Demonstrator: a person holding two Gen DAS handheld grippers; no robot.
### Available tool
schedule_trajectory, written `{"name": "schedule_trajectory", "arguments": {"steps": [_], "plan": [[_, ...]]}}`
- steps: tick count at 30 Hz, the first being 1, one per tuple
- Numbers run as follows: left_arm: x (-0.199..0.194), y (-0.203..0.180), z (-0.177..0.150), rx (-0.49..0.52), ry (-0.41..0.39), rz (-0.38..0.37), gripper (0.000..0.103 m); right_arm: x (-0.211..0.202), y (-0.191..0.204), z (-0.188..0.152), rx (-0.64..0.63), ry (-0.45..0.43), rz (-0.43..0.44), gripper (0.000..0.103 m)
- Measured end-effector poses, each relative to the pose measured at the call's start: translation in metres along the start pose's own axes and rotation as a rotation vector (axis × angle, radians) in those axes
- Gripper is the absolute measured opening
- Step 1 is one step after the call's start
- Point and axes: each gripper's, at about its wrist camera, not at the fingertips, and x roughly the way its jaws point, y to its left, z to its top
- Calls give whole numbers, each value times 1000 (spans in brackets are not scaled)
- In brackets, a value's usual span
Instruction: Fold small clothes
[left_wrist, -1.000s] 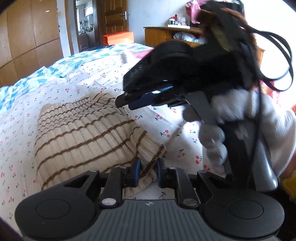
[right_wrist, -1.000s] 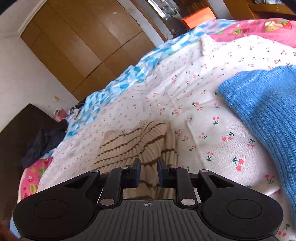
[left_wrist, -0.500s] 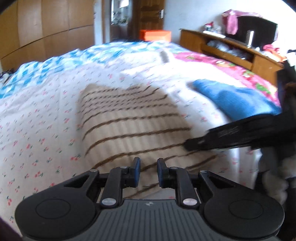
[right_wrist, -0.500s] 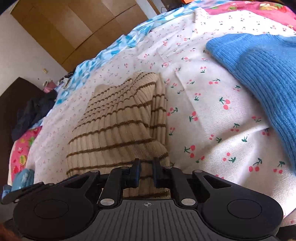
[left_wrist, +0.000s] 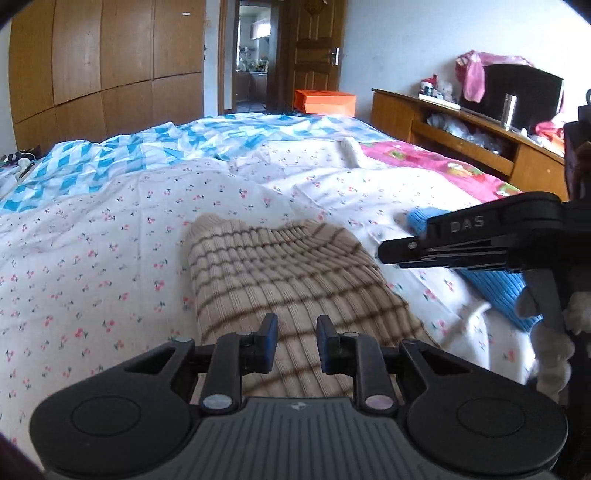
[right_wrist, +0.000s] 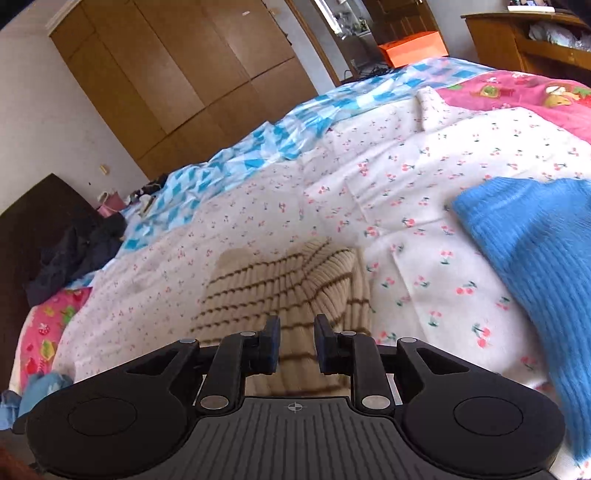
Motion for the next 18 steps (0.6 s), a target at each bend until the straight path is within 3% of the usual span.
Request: {"name": "schedule_trajectory", "arguments": {"steps": [2, 3, 4, 7, 12, 18], "plan": [[17, 4, 6, -19, 12, 12, 27, 23, 0, 3, 0, 10, -10, 22], [24, 6, 7, -28, 23, 18, 27, 34, -1, 2, -9, 4, -50, 19], [31, 8, 7, -35, 35, 23, 27, 42, -5, -1, -23, 3, -100, 9], [38, 9, 2, -40, 47, 5, 28, 52, -18, -13, -93, 5, -191, 1], [39, 2, -9, -8, 54, 7, 32, 45, -36, -17, -21, 12, -177, 1], [29, 5, -9, -51, 59, 22, 32, 34, -35, -15, 13, -23, -135, 2]]}}
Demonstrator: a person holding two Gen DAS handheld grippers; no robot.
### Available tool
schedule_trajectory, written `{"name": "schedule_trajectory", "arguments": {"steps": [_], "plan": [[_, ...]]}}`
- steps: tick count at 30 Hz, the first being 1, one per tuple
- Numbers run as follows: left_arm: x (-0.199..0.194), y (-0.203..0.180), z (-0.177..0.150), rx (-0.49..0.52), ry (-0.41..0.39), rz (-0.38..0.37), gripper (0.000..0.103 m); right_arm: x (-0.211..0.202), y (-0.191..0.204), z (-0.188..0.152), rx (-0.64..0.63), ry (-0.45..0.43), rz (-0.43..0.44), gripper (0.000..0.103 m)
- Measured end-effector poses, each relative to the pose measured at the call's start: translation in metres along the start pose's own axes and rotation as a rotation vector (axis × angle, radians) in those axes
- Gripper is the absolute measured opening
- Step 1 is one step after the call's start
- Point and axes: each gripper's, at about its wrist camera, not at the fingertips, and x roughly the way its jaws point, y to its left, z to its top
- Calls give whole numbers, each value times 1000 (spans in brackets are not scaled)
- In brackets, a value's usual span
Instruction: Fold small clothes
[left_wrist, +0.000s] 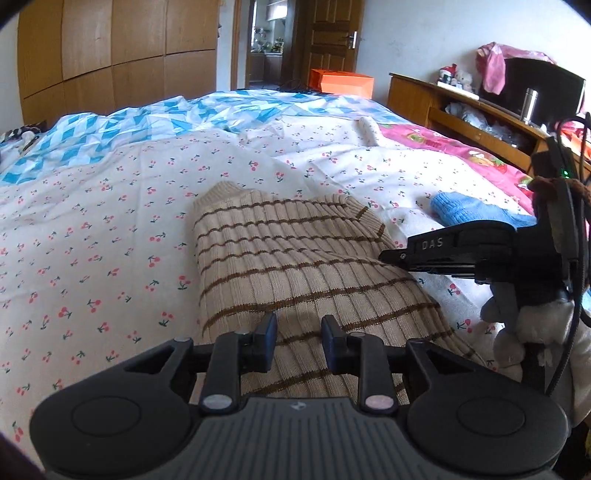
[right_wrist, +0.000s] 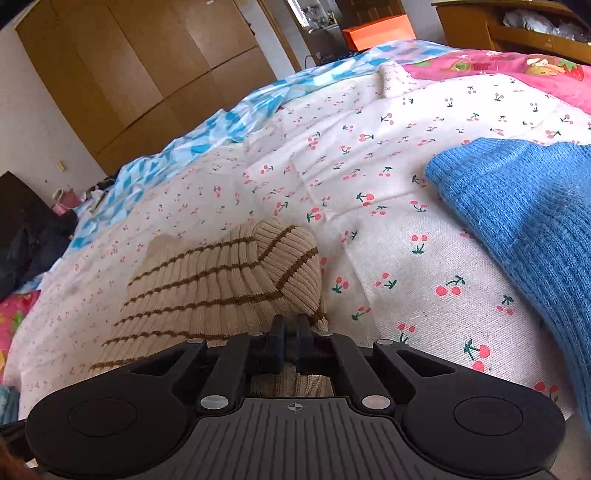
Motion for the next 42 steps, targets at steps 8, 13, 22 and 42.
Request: {"name": "schedule_trajectory", "arguments": {"steps": [8, 13, 22, 42], "plan": [[-18, -3, -18, 9, 21, 49, 34, -32, 29, -15, -129, -56, 12, 17], [-9, -4, -31, 7, 106, 57, 35, -23, 20, -20, -114, 14, -33, 25], [-21, 0, -35, -50, 85, 35, 37, -69, 37, -60, -178, -13, -35, 26], [-30, 4, -51, -83, 107, 7, 43, -79, 55, -90, -231, 6, -128, 28]]}}
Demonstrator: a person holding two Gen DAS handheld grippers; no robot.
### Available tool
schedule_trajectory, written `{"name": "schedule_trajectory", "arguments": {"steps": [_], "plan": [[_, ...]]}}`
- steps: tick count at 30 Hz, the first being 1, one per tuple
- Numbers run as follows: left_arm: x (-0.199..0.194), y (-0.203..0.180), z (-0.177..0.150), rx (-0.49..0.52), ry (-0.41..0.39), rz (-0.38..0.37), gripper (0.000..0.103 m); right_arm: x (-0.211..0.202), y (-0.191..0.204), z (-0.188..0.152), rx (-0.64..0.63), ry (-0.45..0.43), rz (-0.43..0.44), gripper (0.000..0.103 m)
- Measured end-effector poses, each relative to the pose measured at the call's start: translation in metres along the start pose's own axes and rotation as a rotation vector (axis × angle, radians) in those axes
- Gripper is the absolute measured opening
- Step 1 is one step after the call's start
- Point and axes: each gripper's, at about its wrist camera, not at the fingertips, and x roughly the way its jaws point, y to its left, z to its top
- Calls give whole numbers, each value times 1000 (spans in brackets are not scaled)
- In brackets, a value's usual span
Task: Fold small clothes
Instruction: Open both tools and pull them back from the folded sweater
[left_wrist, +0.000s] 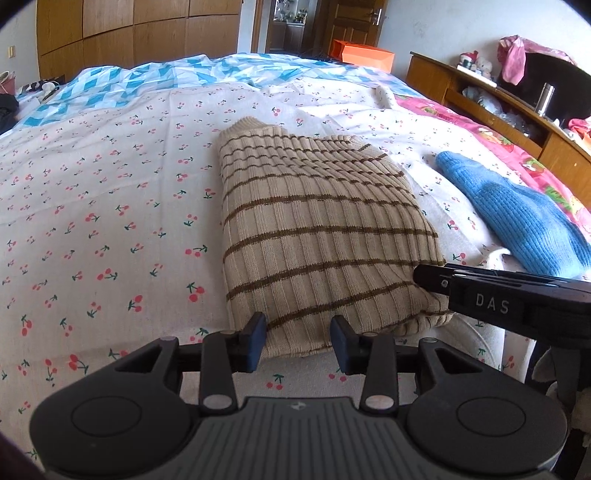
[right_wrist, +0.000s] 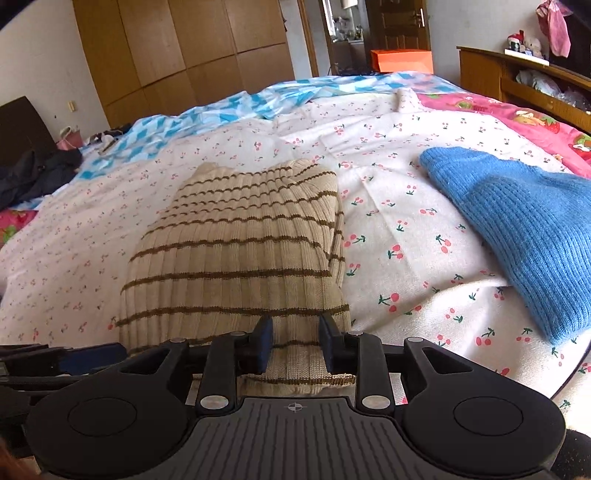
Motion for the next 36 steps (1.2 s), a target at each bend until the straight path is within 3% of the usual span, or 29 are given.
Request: {"name": "schedule_trajectory", "arguments": {"steps": [12, 16, 20, 25, 30, 36], "plan": [[-1, 4, -8, -16, 19, -24, 47, 0, 9, -5, -47, 14, -43, 28], [-3, 4, -11, -17, 28, -26, 47, -11, 9, -6, -21, -19, -24, 29], [-1, 4, -14, -27, 41, -29, 48, -5, 12, -9, -47, 19, -41, 30], [-2, 4, -16, -32, 52, -26, 48, -11, 12, -9, -38, 0, -26, 30], [-17, 8, -9, -45, -5, -34, 48, -18, 6, -3, 15, -13, 11, 30], [-33, 20, 21, -77, -95, -19, 49, -21, 6, 41, -3, -135, 33, 30]]}}
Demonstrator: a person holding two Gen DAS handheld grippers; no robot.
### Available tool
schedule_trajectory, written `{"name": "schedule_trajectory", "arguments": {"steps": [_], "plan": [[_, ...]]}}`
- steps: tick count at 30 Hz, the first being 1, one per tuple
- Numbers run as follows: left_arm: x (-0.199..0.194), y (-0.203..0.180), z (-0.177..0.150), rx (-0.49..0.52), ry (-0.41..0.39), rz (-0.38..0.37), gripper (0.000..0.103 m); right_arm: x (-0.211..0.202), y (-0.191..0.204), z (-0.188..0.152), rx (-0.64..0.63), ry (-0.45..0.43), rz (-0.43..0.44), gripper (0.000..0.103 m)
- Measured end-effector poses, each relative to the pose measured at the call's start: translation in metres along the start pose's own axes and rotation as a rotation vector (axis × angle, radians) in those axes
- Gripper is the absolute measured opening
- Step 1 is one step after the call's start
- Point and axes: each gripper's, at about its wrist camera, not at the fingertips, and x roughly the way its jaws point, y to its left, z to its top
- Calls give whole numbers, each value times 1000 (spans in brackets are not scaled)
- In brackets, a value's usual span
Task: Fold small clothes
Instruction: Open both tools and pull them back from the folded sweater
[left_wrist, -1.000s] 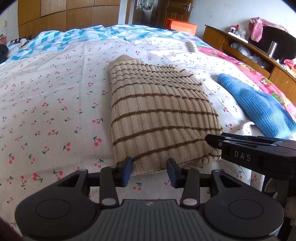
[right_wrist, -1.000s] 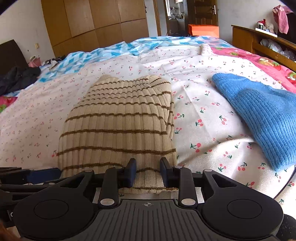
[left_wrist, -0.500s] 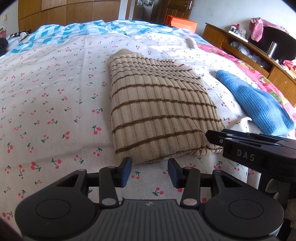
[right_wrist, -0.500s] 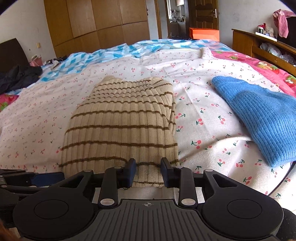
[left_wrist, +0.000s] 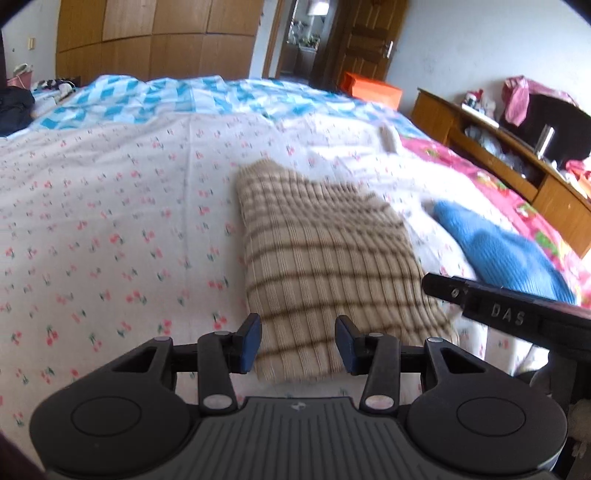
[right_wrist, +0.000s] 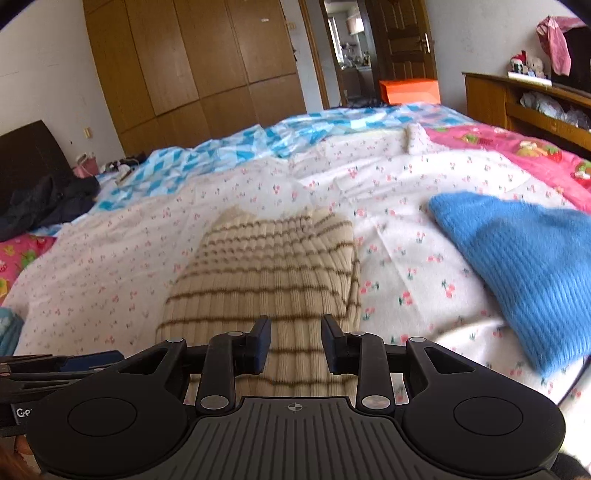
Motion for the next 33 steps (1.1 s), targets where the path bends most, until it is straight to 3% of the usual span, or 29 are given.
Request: {"name": "schedule_trajectory", "arguments": {"steps": [7, 13, 17, 20, 25, 30, 33], "plan": [[39, 3, 31, 9, 43, 68, 49, 76, -17, 49, 75, 32, 27, 32], [66, 3, 27, 9, 103, 83, 52, 123, -35, 37, 105, 162, -53, 32], [65, 3, 24, 12, 106, 87, 56, 99, -48, 30, 161, 138, -31, 35], [60, 3, 20, -1, 115, 92, 57, 63, -43, 24, 128, 104, -21, 35], [50, -3, 1, 2, 134, 104, 63, 18, -24, -9, 59, 161, 30, 37], [38, -11, -19, 20, 154, 111, 69, -2, -8, -42, 14, 169, 13, 40], [32, -15, -27, 34, 161, 128, 70, -9, -4, -44, -2, 153, -1, 41]]}}
